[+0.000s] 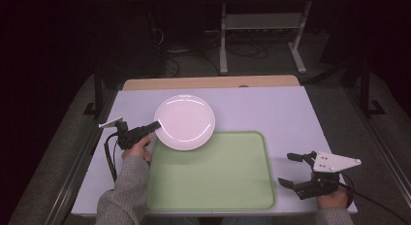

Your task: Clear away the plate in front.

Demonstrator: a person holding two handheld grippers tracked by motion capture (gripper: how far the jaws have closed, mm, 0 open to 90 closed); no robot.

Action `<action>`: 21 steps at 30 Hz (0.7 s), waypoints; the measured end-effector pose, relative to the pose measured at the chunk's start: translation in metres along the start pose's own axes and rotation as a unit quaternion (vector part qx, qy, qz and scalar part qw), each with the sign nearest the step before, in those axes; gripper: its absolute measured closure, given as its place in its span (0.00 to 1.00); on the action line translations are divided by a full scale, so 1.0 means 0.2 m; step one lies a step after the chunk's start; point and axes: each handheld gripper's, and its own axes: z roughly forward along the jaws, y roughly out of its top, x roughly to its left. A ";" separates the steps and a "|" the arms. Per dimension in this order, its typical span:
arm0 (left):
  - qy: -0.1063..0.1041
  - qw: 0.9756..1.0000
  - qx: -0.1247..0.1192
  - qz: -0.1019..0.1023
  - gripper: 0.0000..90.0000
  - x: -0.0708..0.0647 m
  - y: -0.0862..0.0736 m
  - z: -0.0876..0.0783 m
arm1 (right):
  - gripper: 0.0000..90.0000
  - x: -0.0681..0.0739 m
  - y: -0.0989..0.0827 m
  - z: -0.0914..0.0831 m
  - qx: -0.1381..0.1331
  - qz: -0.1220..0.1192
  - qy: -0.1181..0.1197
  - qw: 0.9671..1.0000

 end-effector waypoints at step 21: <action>-0.014 0.996 0.074 0.055 0.96 -0.07 -0.20 0.03 | 0.15 0.01 0.00 0.01 0.002 -0.001 0.001 1.000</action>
